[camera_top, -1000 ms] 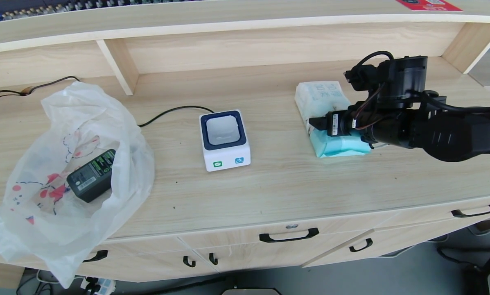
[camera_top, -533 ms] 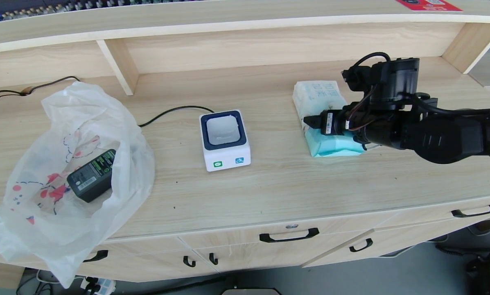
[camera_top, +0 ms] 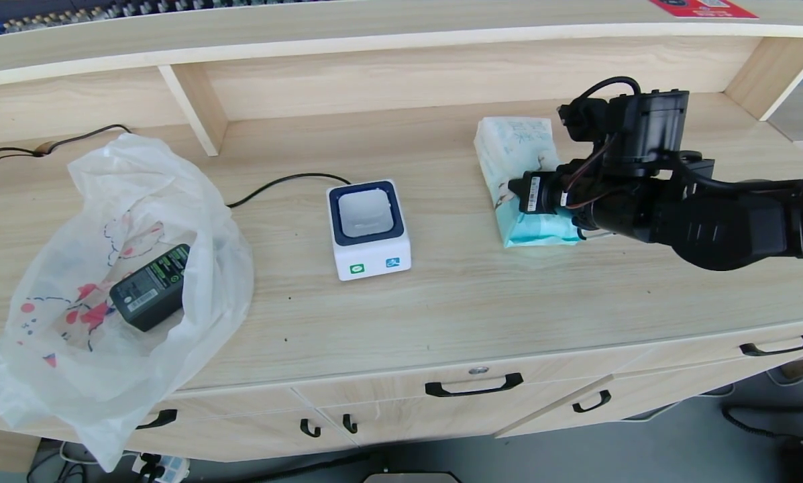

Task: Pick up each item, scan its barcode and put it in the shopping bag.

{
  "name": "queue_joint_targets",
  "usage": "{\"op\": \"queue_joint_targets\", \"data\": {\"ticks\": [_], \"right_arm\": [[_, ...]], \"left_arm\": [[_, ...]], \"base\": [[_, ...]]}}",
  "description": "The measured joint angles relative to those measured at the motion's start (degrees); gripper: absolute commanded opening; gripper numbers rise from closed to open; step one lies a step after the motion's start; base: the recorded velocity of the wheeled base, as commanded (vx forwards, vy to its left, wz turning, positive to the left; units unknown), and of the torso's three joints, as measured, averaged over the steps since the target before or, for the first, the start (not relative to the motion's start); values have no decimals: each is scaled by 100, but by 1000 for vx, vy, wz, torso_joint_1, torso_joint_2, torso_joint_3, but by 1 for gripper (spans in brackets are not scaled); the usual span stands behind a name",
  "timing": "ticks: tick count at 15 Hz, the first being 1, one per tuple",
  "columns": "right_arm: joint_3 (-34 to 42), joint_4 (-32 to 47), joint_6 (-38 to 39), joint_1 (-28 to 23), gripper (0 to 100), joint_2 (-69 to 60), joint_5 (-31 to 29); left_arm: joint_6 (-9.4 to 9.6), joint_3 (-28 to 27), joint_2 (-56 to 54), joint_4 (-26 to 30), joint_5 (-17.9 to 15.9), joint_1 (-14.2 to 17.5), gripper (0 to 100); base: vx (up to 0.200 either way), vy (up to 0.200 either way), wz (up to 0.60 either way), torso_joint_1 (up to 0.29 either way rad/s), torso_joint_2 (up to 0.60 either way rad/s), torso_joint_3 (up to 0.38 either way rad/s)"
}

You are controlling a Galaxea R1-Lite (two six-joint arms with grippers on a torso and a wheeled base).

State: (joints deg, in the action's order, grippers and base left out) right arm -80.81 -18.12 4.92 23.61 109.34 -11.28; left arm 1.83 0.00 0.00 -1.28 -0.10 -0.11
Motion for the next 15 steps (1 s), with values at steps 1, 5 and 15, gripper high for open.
{"op": "queue_joint_targets", "data": {"ticks": [1, 5, 15], "right_arm": [[49, -74, -2, 17, 0, -22, -7], [334, -285, 9, 149, 0, -399, -155], [4623, -3543, 996, 2592, 0, -2965, -1526]], "left_arm": [[2, 0, 0, 0, 0, 0, 100], [-6, 0, 0, -2, 0, 6, 100], [0, 0, 0, 6, 0, 4, 100]], "base": [[0, 0, 0, 0, 0, 0], [0, 0, 0, 0, 0, 0], [0, 0, 0, 0, 0, 0]]}}
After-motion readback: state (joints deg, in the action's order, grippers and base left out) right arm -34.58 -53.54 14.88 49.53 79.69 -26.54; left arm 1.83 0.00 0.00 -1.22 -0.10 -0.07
